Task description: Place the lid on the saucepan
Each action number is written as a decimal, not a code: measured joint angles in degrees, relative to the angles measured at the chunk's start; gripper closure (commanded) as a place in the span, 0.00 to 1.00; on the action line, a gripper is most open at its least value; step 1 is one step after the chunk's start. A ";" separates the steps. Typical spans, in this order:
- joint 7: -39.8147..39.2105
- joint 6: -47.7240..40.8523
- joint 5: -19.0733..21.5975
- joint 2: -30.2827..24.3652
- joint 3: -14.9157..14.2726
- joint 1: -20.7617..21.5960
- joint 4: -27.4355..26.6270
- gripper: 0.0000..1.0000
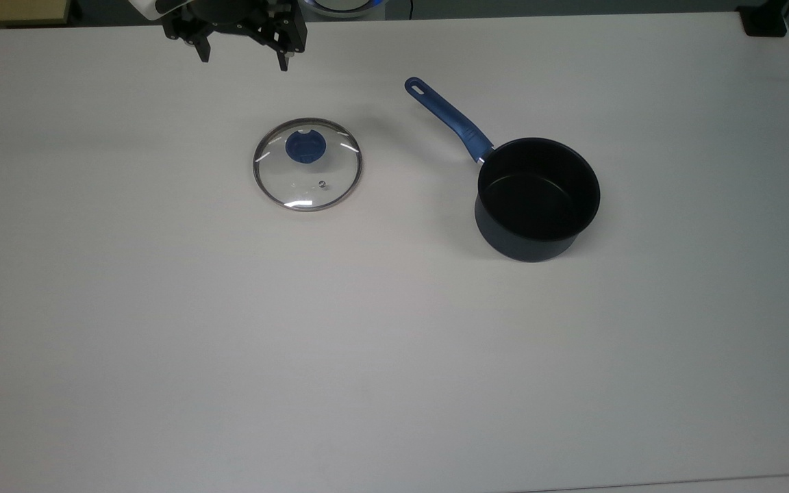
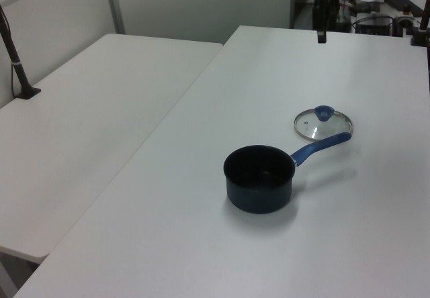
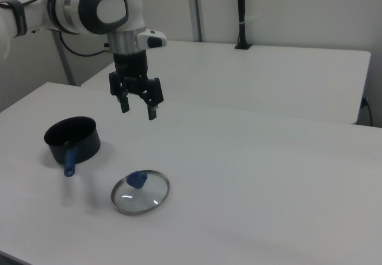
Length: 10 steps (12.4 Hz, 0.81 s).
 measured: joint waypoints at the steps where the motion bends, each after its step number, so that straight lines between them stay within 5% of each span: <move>1: 0.01 0.00 0.00 0.00 0.00 0.00 0.00 0.00; 10: -1.07 0.00 0.03 -0.03 -0.94 -1.43 0.22 0.00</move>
